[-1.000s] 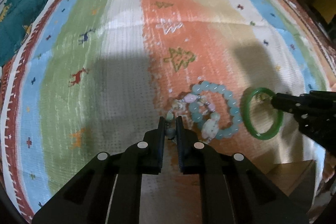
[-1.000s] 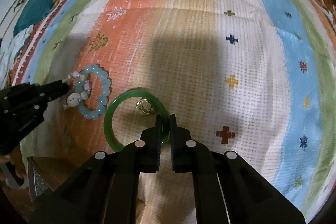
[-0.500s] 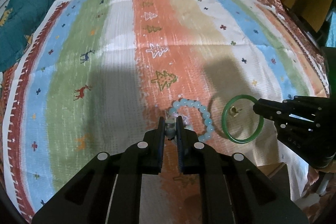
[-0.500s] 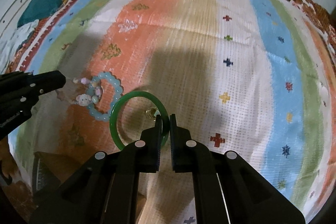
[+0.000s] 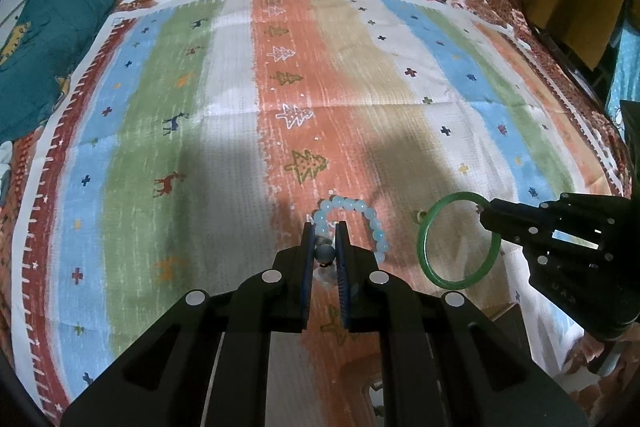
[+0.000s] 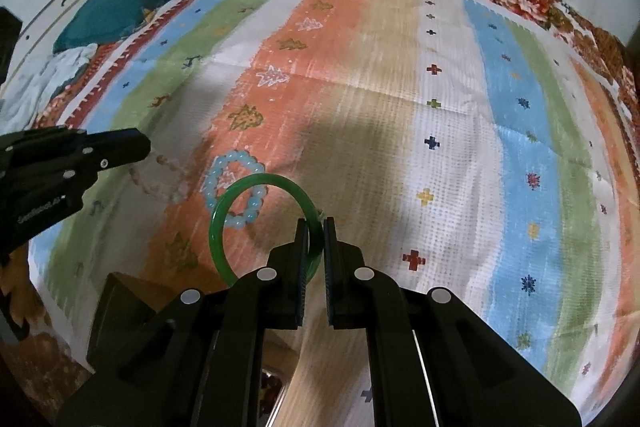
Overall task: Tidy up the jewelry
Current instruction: 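Lift both held bracelets and carry them over the silver tin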
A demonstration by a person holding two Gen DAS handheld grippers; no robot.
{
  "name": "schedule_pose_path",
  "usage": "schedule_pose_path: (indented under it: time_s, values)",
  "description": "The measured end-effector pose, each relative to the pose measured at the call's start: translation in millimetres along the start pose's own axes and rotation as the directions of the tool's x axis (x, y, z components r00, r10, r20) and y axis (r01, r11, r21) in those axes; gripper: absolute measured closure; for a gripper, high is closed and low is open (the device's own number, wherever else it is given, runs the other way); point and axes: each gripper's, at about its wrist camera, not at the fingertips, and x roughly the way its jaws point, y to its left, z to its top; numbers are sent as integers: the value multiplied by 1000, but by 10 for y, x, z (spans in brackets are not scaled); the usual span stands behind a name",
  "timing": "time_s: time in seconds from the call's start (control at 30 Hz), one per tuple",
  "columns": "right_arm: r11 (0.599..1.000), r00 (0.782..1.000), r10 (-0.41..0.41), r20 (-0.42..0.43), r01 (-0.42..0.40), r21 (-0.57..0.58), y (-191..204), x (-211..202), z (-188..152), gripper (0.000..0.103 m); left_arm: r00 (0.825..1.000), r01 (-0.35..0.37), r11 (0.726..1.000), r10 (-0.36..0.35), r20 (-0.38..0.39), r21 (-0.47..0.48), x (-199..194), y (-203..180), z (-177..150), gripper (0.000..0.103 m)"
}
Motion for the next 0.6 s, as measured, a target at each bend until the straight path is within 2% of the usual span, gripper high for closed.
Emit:
schedule_pose_path:
  time_s: [0.6]
  values:
    - [999, 996, 35, 85, -37, 11, 60, -460, -186, 95, 995, 55, 998, -56, 77, 16, -463, -201, -151, 93]
